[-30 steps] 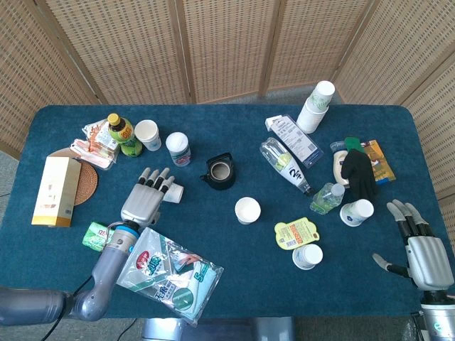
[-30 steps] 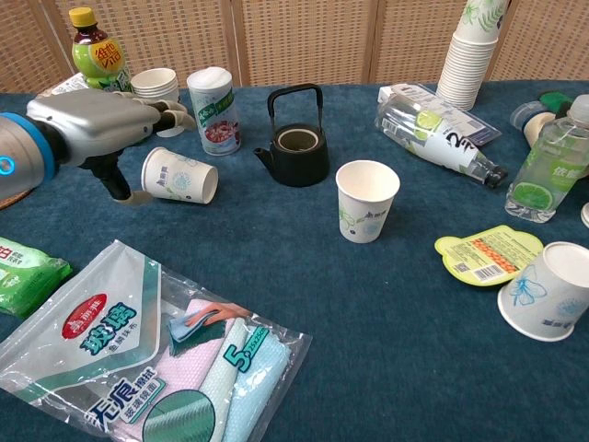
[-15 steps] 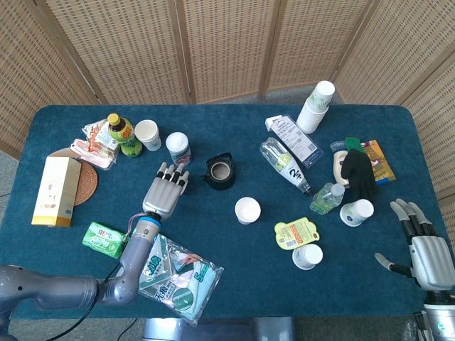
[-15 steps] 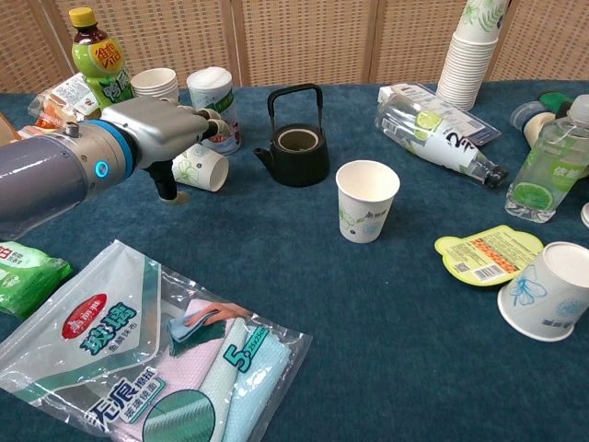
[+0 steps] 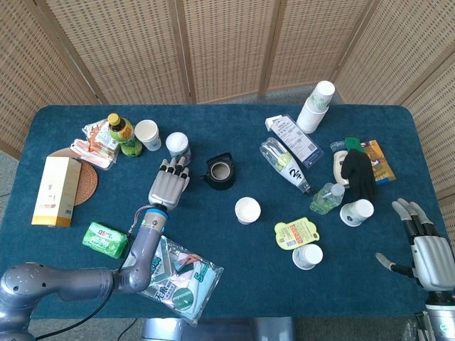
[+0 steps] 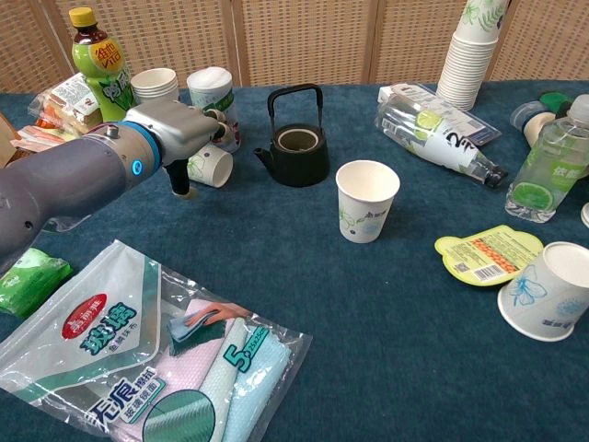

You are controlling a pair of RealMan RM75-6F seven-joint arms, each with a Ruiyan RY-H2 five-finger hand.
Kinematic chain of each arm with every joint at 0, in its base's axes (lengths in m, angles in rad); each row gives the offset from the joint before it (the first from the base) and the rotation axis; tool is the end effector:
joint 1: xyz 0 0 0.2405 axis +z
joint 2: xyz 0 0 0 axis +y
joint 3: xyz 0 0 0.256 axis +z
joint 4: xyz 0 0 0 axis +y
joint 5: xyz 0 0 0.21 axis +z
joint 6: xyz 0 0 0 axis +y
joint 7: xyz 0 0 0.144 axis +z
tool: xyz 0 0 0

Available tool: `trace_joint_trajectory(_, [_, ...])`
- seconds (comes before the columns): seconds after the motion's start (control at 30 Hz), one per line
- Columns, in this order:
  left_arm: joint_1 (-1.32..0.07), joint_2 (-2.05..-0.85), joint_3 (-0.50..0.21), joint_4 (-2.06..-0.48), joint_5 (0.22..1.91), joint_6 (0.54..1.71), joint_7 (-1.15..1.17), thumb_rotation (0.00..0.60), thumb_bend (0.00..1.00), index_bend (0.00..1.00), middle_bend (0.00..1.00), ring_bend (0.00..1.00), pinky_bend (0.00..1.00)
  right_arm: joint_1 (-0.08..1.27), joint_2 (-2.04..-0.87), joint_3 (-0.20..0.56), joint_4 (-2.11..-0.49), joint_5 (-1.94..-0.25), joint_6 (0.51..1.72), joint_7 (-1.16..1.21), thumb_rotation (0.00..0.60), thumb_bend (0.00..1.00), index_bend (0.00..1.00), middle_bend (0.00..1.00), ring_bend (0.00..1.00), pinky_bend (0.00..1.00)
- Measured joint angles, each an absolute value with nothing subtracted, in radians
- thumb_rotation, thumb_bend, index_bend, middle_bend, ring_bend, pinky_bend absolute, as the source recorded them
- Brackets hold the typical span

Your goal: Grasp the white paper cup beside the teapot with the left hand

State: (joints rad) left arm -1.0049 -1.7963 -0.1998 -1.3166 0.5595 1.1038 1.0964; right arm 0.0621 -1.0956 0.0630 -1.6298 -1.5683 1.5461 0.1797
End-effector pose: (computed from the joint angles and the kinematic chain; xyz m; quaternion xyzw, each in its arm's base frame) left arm -0.1022 0.3739 -0.0705 -0.7764 -0.2513 -0.1831 0.5482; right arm -0.2996 -0.1760 0.1709 0.5624 -0.4081 0.4668 0.5471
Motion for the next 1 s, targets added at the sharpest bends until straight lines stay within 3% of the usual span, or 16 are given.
trace_joint_trajectory(0.17, [-1.025, -1.833, -0.207, -1.263, 0.560, 1.092, 1.097, 0.600, 0.33, 0.18, 0.01, 0.00, 0.21, 0.063, -1.094, 0.065, -1.626, -1.562, 1.542, 0.191, 0.600, 0.04, 0.00, 0.00, 0.00, 0.19])
trace_joint_trajectory(0.33, [-1.036, -1.864, -0.201, -1.225, 0.574, 1.100, 1.113, 0.600, 0.33, 0.25, 0.18, 0.13, 0.31, 0.064, -1.094, 0.066, -1.621, -1.559, 1.541, 0.200, 0.600, 0.04, 0.00, 0.00, 0.00, 0.19])
trace_joint_trajectory(0.43, [-1.038, -1.878, -0.198, -1.208, 0.587, 1.110, 1.117, 0.600, 0.34, 0.28, 0.22, 0.17, 0.35, 0.063, -1.093, 0.067, -1.620, -1.557, 1.541, 0.202, 0.600, 0.04, 0.00, 0.00, 0.00, 0.19])
trace_joint_trajectory(0.8, [-1.023, -1.877, -0.196, -1.225, 0.607, 1.141, 1.136, 0.600, 0.34, 0.32, 0.26, 0.23, 0.40, 0.062, -1.092, 0.067, -1.622, -1.559, 1.543, 0.202, 0.600, 0.05, 0.00, 0.00, 0.00, 0.19])
trace_joint_trajectory(1.0, [-1.000, -1.845, -0.200, -1.313, 0.648, 1.171, 1.094, 0.600, 0.34, 0.31, 0.26, 0.23, 0.39, 0.063, -1.093, 0.064, -1.623, -1.563, 1.541, 0.198, 0.600, 0.05, 0.00, 0.00, 0.00, 0.19])
